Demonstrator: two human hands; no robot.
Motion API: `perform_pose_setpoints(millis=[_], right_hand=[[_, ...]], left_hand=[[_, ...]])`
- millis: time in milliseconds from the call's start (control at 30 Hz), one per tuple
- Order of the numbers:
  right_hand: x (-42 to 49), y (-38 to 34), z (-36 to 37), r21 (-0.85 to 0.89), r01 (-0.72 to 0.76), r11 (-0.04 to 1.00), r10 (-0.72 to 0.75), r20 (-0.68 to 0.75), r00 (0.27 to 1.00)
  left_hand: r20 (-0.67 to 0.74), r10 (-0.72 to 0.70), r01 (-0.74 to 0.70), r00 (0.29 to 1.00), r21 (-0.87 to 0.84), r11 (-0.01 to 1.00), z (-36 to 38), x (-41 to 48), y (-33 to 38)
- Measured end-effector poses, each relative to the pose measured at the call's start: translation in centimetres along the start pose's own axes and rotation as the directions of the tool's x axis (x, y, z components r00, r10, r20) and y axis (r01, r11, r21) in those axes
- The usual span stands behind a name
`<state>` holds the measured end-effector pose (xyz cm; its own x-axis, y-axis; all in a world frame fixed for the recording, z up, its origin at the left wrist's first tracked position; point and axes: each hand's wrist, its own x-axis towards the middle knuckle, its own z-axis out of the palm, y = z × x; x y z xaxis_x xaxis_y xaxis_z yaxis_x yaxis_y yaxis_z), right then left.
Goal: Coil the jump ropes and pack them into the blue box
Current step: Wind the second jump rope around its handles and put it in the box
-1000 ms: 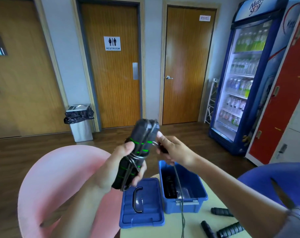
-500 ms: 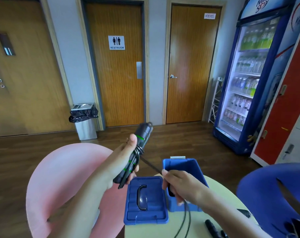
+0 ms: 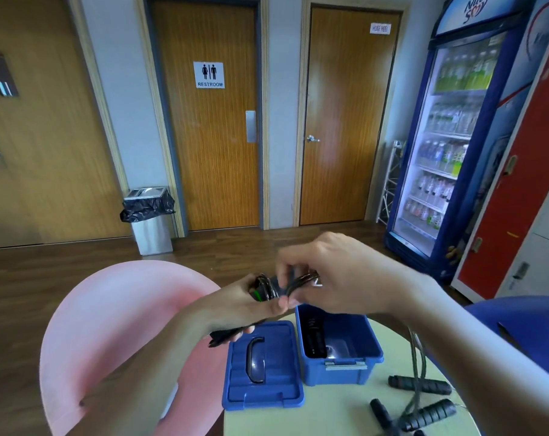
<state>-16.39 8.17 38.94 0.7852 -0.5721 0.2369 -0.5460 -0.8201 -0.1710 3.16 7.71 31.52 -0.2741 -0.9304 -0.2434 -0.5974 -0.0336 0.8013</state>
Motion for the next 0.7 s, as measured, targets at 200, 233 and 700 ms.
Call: perform_pose_setpoints(millis=[200, 233, 700], right_hand=[[3.4, 0.8, -2.4, 0.382, 0.001, 0.924, -0.136, 0.327, 0.935], [4.0, 0.7, -2.3, 0.409, 0.017, 0.912, -0.176, 0.353, 0.919], [5.6, 5.6, 3.0, 0.597, -0.054, 0.801, -0.01, 0.105, 0.994]], left_hand=[[0.14, 0.111, -0.135, 0.984, 0.172, 0.976, 0.7, -1.1, 1.7], [0.143, 0.142, -0.169, 0.979, 0.194, 0.966, 0.9, -1.3, 2.0], [0.109, 0.362, -0.313, 0.926, -0.318, 0.895, 1.3, -2.6, 0.4]])
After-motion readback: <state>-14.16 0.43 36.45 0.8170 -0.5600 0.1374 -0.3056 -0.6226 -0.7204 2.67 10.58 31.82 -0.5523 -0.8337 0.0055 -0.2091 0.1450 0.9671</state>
